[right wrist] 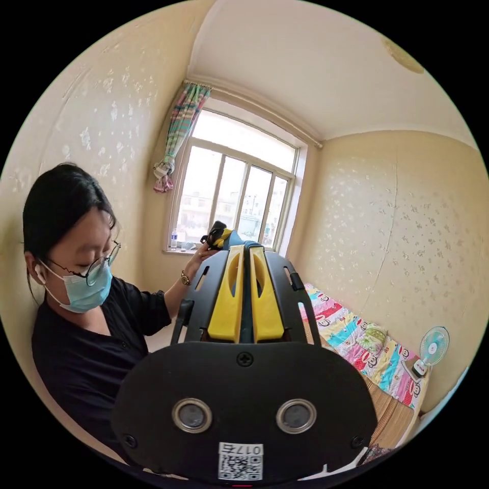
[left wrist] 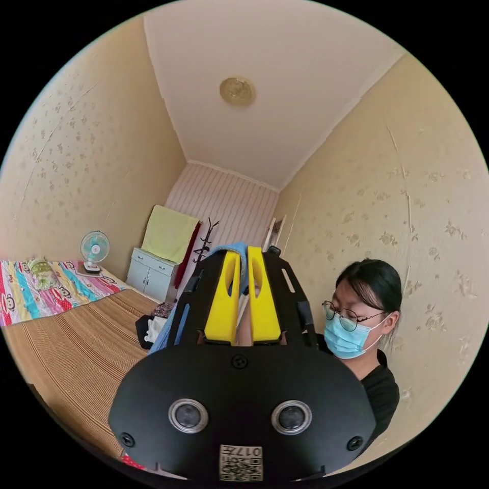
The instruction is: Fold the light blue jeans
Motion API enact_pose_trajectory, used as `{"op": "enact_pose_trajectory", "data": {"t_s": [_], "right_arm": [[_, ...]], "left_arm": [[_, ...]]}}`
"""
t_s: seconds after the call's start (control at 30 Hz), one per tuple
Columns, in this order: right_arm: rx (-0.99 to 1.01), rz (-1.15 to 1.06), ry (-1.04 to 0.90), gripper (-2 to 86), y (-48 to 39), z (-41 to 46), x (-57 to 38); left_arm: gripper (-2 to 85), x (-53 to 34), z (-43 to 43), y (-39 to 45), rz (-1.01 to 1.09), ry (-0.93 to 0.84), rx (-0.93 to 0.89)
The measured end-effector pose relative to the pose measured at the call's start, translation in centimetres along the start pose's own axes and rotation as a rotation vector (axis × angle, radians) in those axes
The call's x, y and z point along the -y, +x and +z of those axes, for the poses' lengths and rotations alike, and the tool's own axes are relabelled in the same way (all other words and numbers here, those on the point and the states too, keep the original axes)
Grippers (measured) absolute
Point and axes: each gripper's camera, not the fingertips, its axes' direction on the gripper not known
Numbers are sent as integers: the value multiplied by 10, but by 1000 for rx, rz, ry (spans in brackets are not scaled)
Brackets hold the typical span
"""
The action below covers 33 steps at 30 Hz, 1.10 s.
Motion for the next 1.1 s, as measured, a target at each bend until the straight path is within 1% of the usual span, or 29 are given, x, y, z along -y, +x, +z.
{"op": "enact_pose_trajectory", "data": {"t_s": [0.13, 0.2, 0.27, 0.37, 0.43, 0.53, 0.6, 0.63, 0.7, 0.73, 0.8, 0.83, 0.9, 0.93, 1.0, 1.07, 1.1], "right_arm": [[-74, -44, 63, 19, -29, -37, 11], [-99, -74, 106, 20, -39, -56, 18], [-95, -75, 125, 20, -36, -69, 26], [-65, -48, 150, 19, -15, -85, 38], [-47, -12, 149, 19, 7, -88, 42], [-51, 80, 105, 19, 61, -79, 37], [-48, 191, 43, 19, 120, -60, 20], [-45, 222, 25, 19, 138, -54, 14], [-31, 358, -57, 18, 214, -24, -19], [-33, 387, -76, 18, 232, -16, -29], [-61, 509, -172, 18, 303, 21, -76], [-70, 537, -202, 17, 319, 30, -89], [-133, 593, -325, 17, 366, 69, -139], [-148, 606, -351, 17, 374, 77, -152], [-151, 634, -427, 16, 390, 97, -192], [-149, 608, -448, 17, 387, 98, -214], [-142, 579, -441, 17, 379, 91, -226]], "left_arm": [[2, 13, 0, 41, 101, 9, -46], [2, 26, -1, 64, 177, 11, -16], [2, 40, -3, 73, 222, 1, 10], [1, 64, -7, 60, 216, -8, -32], [0, 75, -9, 36, 148, -13, -41], [1, 78, -17, -22, 21, -15, -20], [1, 70, -26, -87, -107, -31, 41], [1, 67, -30, -105, -145, -31, 50], [1, 50, -42, -184, -275, -44, 76], [0, 45, -45, -205, -308, -54, 88], [1, 15, -57, -285, -449, -92, 152], [2, 5, -61, -302, -488, -94, 162], [3, -34, -74, -354, -611, -90, 194], [3, -41, -77, -362, -627, -96, 210], [6, -64, -86, -378, -653, -179, 338], [9, -79, -90, -375, -622, -226, 370], [11, -90, -94, -368, -604, -247, 355]]}}
